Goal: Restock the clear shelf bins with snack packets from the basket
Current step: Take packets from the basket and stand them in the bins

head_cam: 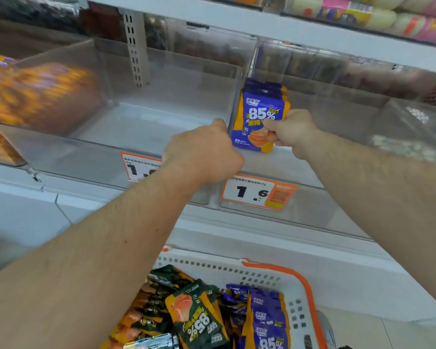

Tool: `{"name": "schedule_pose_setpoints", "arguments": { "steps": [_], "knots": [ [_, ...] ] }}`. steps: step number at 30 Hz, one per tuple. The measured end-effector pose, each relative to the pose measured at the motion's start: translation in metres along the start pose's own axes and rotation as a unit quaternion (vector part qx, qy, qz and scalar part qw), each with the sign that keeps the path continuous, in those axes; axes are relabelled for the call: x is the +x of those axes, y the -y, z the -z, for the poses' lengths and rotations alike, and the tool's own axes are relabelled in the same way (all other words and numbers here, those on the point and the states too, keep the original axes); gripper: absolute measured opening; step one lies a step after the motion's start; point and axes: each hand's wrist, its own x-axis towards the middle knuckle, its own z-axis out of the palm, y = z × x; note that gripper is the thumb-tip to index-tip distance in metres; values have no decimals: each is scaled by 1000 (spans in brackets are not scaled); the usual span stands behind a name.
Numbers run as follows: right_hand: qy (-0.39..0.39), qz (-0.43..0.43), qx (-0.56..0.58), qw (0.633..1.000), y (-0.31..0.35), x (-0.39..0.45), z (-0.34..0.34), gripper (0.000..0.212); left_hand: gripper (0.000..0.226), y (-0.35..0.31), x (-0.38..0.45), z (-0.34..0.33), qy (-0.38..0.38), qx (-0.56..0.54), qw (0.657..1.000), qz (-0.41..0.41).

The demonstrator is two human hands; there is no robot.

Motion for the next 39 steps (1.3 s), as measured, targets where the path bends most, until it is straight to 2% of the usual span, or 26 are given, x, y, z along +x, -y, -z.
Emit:
{"name": "schedule_pose_setpoints", "arguments": {
  "steps": [10,12,14,17,20,22,24,25,28,30,33,35,36,39],
  "knots": [
    [-42,-30,-14,999,1,-3,7,29,31,1,1,0,1,-12,1000,-7],
    [-58,-31,-32,997,6,-8,13,32,37,1,1,0,0,-16,1000,-6],
    [-87,-15,-81,993,14,-18,19,36,49,0,-3,0,-31,-45,998,-15],
    [-135,63,-181,972,26,-49,27,49,72,-1,-13,-2,-115,-94,987,-62],
    [-164,226,-215,936,32,-98,29,33,75,2,-21,1,-178,-127,969,-115],
    [-158,343,-212,902,28,-130,24,26,71,7,-30,3,-250,-97,948,-169],
    [-128,424,-196,875,17,-158,18,24,63,11,-49,-3,-304,-85,925,-212],
    [-117,451,-189,864,10,-171,13,25,61,13,-63,-10,-308,-92,919,-227],
    [-82,472,-170,861,-19,-205,-7,30,57,23,-111,-48,-242,-137,931,-237],
    [-39,439,-170,881,-50,-226,-24,24,57,37,-144,-79,-164,-151,955,-198],
    [48,340,-205,917,-102,-253,-48,12,53,57,-188,-117,-78,-163,977,-115],
    [149,255,-273,915,-132,-270,-61,9,53,67,-212,-133,-25,-163,984,-59],
    [216,212,-324,896,-146,-277,-67,10,53,71,-222,-140,2,-164,986,-38],
    [393,122,-462,786,-185,-300,-81,19,53,77,-240,-151,57,-163,985,0]
  ]
}}
